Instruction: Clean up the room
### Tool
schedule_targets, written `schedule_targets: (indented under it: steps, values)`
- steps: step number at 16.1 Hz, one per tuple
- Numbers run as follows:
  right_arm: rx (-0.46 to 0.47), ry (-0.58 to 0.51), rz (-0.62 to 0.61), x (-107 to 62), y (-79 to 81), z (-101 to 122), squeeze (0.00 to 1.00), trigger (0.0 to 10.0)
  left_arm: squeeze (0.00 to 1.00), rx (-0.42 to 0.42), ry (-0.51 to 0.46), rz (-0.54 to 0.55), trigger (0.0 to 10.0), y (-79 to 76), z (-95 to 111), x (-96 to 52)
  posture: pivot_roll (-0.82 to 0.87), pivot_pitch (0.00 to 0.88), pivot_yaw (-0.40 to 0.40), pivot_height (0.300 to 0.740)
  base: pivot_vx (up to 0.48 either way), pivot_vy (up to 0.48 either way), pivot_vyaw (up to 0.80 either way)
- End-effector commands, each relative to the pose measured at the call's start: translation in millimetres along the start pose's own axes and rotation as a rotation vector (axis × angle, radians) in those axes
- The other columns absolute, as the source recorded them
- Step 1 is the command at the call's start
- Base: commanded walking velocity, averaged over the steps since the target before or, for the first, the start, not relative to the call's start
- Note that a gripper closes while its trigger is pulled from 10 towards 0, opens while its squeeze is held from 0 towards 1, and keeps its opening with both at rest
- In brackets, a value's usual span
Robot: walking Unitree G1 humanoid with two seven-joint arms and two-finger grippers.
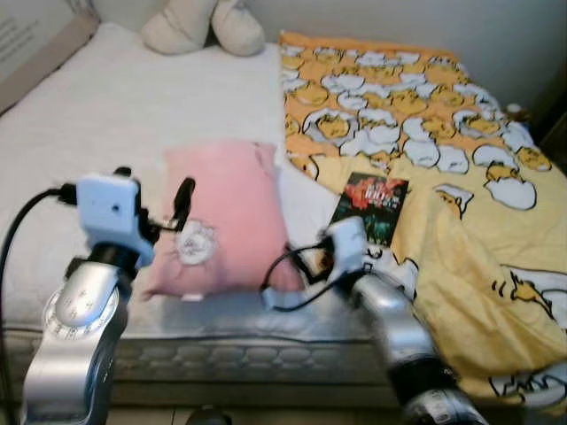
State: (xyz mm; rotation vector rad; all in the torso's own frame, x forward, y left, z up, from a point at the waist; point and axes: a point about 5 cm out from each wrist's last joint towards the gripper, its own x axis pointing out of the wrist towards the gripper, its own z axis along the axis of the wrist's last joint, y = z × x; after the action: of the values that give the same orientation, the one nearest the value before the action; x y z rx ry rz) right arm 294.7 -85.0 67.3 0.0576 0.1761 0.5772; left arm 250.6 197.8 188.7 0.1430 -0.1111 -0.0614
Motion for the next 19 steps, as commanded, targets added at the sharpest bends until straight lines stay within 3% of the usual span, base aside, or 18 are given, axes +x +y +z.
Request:
schedule_targets:
  steps: [1,2,5,7,9,13,17,19]
  values:
    - [-0.012,0.025,0.029,-5.8,5.7,-1.5,0.0,10.0,0.0,-0.015,0.021,0.016,10.0,1.5,-2.5,4.8,0.19,0.0,-0.072,0.74,0.0,0.0,0.0]
    - [0.001,0.037,0.032,-10.0,6.6,-4.5,0.0,10.0,0.0,-0.023,0.021,0.021,10.0,1.4,-2.4,7.6,0.18,0.0,-0.072,0.74,0.0,0.0,0.0]
    - [-0.006,-0.02,-0.132,-11.0,-15.5,7.0,0.0,10.0,0.0,-0.032,0.027,0.033,10.0,0.0,-2.8,16.7,0.17,0.0,-0.064,0.74,0.0,0.0,0.0]
    - [-0.058,-0.15,-0.272,-10.8,-28.0,40.7,0.0,10.0,0.0,-0.043,0.03,0.046,10.0,-0.2,-4.3,23.6,0.17,0.0,-0.062,0.74,0.0,0.0,0.0]
    - [-0.119,-0.205,-0.324,-11.2,-32.5,52.6,0.0,10.0,0.0,-0.073,0.042,0.048,10.0,-2.5,-7.9,26.0,0.17,0.0,-0.063,0.74,0.0,0.24,0.0]
    - [-0.138,-0.208,-0.383,-5.8,-46.1,61.1,0.0,10.0,0.0,-0.092,0.064,0.061,10.0,-6.0,-14.1,32.0,0.16,0.0,-0.068,0.74,0.0,0.48,-0.6]
    - [-0.153,-0.197,-0.408,-1.8,-53.5,62.6,0.0,10.0,0.0,-0.072,0.056,0.072,10.0,-5.2,-12.1,39.4,0.16,0.0,-0.068,0.74,0.0,0.0,0.0]
    - [-0.087,-0.168,-0.427,-1.1,-57.8,53.6,0.0,10.0,0.0,-0.088,0.067,0.073,10.0,-5.4,-15.9,41.3,0.16,0.0,-0.071,0.74,0.0,0.0,0.0]
